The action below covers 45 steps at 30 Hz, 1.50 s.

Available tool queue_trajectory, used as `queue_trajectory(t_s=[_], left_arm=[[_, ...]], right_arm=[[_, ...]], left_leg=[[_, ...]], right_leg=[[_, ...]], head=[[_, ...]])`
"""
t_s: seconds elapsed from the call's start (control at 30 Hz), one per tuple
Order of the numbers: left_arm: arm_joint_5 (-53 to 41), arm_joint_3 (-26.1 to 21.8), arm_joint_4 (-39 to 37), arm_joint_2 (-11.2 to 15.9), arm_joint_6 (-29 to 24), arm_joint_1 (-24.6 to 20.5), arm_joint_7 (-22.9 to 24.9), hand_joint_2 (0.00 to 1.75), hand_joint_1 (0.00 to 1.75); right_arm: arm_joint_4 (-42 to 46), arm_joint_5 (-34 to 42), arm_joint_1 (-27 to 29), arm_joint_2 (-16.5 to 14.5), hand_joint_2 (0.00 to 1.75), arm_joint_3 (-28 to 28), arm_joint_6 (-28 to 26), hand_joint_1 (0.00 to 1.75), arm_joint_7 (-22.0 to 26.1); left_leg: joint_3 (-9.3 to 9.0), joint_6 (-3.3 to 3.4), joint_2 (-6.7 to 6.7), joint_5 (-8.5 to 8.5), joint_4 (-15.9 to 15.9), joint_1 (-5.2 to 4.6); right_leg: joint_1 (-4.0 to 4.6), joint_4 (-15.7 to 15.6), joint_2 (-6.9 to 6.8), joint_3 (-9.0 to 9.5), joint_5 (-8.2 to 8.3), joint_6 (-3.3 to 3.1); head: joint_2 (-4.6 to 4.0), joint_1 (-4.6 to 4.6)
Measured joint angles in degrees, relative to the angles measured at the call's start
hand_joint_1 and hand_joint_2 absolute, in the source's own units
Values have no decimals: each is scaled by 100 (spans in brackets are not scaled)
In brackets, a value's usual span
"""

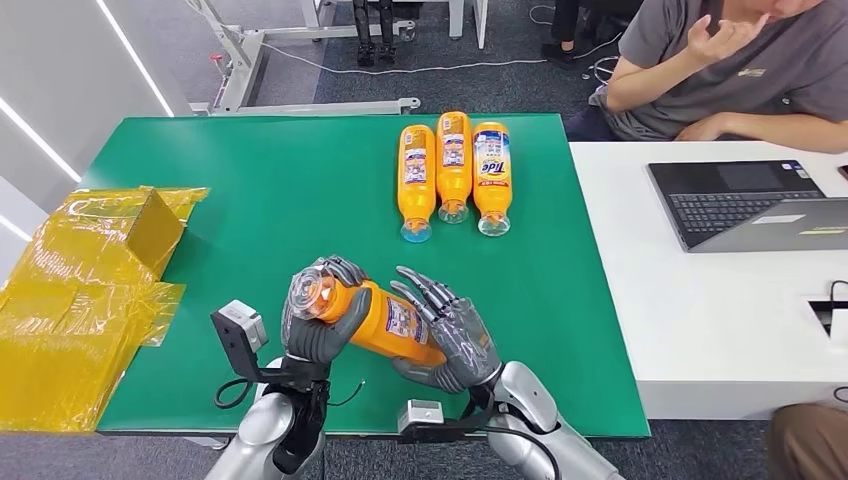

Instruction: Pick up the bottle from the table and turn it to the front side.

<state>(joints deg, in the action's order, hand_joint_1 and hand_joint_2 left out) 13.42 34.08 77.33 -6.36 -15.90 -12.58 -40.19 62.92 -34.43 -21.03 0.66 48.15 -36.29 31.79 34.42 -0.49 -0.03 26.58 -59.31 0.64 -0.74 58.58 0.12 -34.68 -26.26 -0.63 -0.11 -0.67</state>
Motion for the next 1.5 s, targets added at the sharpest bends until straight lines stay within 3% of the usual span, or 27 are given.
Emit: queue_trajectory(t_s=[0.23,0.47,0.6,0.8,0.87,0.97,1.13,1.3,1.5], left_arm=[[-15,102,-85,44,-456,-11,0,175,175],[-991,-57,296,207,-1602,159,-2,175,175],[-2020,-329,765,389,-2270,380,4,175,175],[-4349,-1372,1604,567,-2416,702,409,175,175],[-5131,-1754,1835,758,-2417,823,768,175,175],[-5823,-2188,2135,1271,-2390,1054,1418,175,175],[-6670,-2445,2362,2138,-1761,1319,2416,175,175],[-7313,-2441,2171,2687,-1323,1220,2675,175,175],[-7881,-2080,957,3394,-992,516,2418,175,175]], right_arm=[[334,492,175,-71,175,-73,-368,0,404],[697,614,545,-263,175,-281,-380,0,583],[974,571,804,-345,175,-404,-381,0,560],[1254,763,1125,-365,175,-565,-382,0,770],[1296,812,1167,-369,175,-588,-382,0,750],[1385,845,1209,-369,175,-621,-382,0,668],[1639,1173,1304,-369,175,-698,-382,0,661],[1935,1638,1344,-368,175,-752,-368,0,662],[2265,2010,1303,-350,175,-795,-361,0,718]], left_leg=[[1,0,-4,0,0,0],[3,0,-5,0,3,1],[2,0,-5,0,5,2],[2,0,-2,0,6,1],[0,-1,2,0,7,1],[-6,-2,7,0,7,3],[-4,-5,-4,-3,9,6],[-4,-5,-2,-3,7,2],[-8,-6,7,-8,7,4]], right_leg=[[0,0,-3,1,0,0],[1,1,-4,0,-1,0],[1,1,-4,0,-3,-1],[2,2,-2,2,-4,0],[2,3,2,2,-4,0],[2,5,8,1,-5,-1],[5,6,-4,1,-9,-6],[4,3,-3,2,-8,-5],[4,5,5,3,3,-12]], head=[[0,1],[0,0],[0,0],[0,1],[0,1],[0,-1],[0,1],[0,2],[0,2]])
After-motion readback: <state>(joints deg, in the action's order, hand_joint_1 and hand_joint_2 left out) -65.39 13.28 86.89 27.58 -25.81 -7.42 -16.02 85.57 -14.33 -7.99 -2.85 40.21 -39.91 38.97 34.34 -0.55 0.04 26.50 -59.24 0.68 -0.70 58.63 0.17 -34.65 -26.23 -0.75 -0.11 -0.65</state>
